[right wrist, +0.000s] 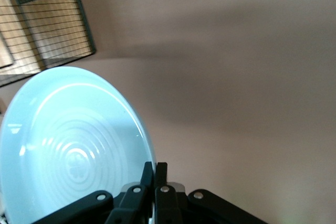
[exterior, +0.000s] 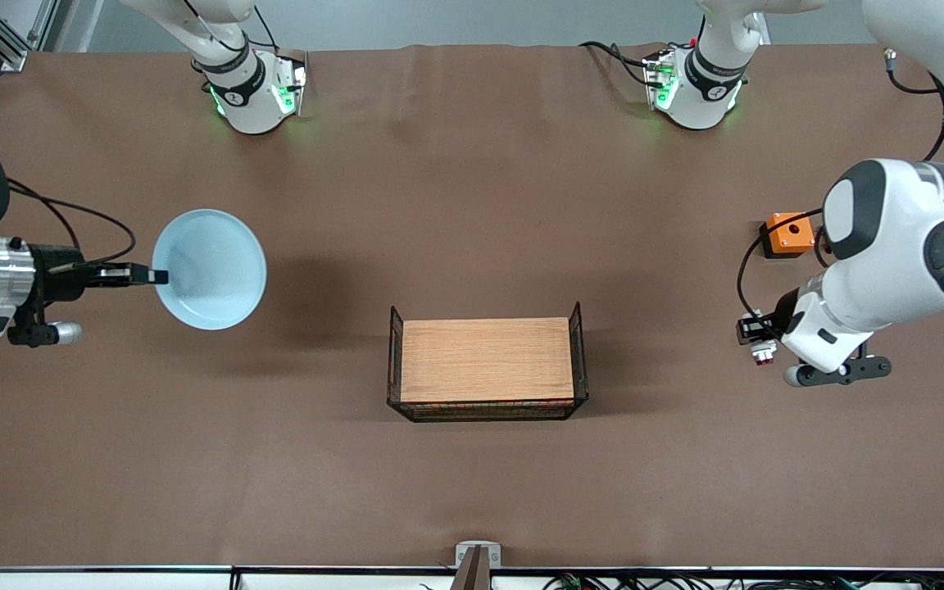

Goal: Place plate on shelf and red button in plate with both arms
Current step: 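Lift the plate with the right gripper and carry it over the basket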

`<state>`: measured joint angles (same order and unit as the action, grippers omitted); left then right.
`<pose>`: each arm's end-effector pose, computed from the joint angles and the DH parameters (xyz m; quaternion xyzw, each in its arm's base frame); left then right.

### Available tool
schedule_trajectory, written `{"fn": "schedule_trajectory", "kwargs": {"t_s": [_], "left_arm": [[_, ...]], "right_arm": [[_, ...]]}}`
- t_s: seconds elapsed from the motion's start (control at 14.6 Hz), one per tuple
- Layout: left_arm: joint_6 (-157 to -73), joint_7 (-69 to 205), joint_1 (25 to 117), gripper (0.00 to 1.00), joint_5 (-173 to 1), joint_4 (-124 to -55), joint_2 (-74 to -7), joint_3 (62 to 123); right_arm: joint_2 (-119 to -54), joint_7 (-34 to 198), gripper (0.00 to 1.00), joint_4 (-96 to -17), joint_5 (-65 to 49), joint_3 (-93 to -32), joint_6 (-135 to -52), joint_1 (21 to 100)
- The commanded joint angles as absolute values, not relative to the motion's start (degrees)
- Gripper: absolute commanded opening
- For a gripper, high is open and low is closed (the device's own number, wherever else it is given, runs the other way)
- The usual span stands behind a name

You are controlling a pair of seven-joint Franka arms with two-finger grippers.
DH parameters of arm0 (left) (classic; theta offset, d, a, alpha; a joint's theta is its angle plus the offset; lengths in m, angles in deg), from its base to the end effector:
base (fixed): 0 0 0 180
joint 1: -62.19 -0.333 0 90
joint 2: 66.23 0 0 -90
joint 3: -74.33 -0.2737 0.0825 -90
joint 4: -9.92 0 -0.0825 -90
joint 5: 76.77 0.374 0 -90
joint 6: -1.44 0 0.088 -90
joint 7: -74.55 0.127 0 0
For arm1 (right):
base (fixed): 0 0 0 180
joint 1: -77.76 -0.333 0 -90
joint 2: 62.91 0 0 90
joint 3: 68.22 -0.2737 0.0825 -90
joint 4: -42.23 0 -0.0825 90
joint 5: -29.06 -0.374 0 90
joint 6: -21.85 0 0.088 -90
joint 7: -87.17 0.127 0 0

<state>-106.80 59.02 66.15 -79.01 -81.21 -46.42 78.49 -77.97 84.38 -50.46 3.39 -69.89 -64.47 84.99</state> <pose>0.6248 -0.0890 0.3756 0.9966 0.0730 -0.0290 0.0254 0.5744 0.0006 0.4030 -0.9562 0.0501 0.1644 0.2368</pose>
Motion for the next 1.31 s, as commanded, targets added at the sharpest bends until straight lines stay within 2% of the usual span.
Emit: {"fn": "schedule_trajectory", "kwargs": {"t_s": [0.0,0.27,0.55,1.24], "left_arm": [[-101.58,56.10,66.24,0.26,-79.93,-76.67,-46.19,78.55],[-99.28,52.50,66.76,0.26,-79.93,-75.60,-47.59,78.72],[-98.75,46.61,66.85,0.26,-79.93,-75.60,-48.39,81.36],[-98.84,40.36,67.55,0.26,-79.84,-75.51,-47.68,81.89]], "right_arm": [[-75.66,92.24,0.01,-51.55,-2.04,-69.54,-63.67,83.48],[-74.34,102.43,0.01,-51.55,-4.95,-69.46,-65.51,78.21],[-73.90,114.90,0.01,-51.64,-5.66,-69.46,-70.16,72.50],[-73.37,138.49,0.01,-53.12,-4.96,-69.37,-89.76,53.87]]}}
